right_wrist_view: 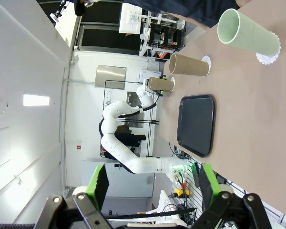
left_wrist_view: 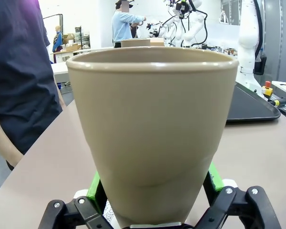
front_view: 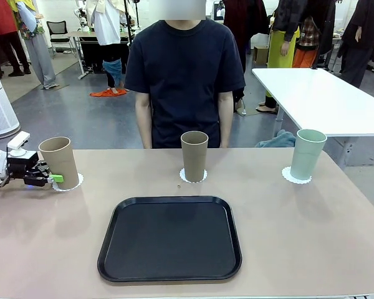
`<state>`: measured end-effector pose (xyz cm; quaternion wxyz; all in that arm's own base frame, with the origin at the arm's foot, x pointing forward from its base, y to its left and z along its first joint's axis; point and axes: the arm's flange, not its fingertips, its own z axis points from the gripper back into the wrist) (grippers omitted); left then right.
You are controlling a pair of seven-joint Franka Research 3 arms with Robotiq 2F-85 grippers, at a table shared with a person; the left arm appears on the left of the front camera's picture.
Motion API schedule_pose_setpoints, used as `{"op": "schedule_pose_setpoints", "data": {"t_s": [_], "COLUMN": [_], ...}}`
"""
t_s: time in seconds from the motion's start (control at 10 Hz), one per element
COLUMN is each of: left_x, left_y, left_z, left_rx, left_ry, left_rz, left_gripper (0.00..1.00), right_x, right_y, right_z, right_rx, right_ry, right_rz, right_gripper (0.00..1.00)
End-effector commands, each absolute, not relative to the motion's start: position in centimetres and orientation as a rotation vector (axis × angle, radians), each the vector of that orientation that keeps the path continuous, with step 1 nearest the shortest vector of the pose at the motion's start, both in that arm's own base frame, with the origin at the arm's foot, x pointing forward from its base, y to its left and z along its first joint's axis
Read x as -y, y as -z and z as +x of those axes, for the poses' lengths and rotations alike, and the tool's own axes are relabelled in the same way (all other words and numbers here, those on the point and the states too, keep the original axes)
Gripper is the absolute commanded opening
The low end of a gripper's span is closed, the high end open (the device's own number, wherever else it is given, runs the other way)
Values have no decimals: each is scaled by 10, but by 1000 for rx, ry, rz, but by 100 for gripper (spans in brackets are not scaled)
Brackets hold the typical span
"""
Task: Place coasters on the table and set cups on them.
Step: Take one Reusable plastic cup from the Flat Tray and place it on a coaster set by the human.
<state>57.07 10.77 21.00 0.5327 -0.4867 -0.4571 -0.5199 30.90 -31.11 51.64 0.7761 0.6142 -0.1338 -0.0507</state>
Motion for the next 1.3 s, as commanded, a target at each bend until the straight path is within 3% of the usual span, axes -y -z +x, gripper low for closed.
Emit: {"op": "schedule_pose_setpoints", "data": {"t_s": [0.0, 0.8, 1.2], "left_x": [-113, -118, -124], "left_y": [-210, -204, -209], "left_z": [573, 573, 574], "left_rx": [1058, 933, 978], "left_ry": [1264, 1301, 1296], "left_rz": [-1185, -1150, -1128], "left_gripper": [100, 100, 100], "right_x": [309, 309, 309], "right_y": [-519, -519, -519], "right_z": [309, 309, 309], "right_rx": [288, 288, 288], "right_ry": [125, 125, 125], "right_rz": [1345, 1345, 1345], "right_gripper": [100, 100, 100]}}
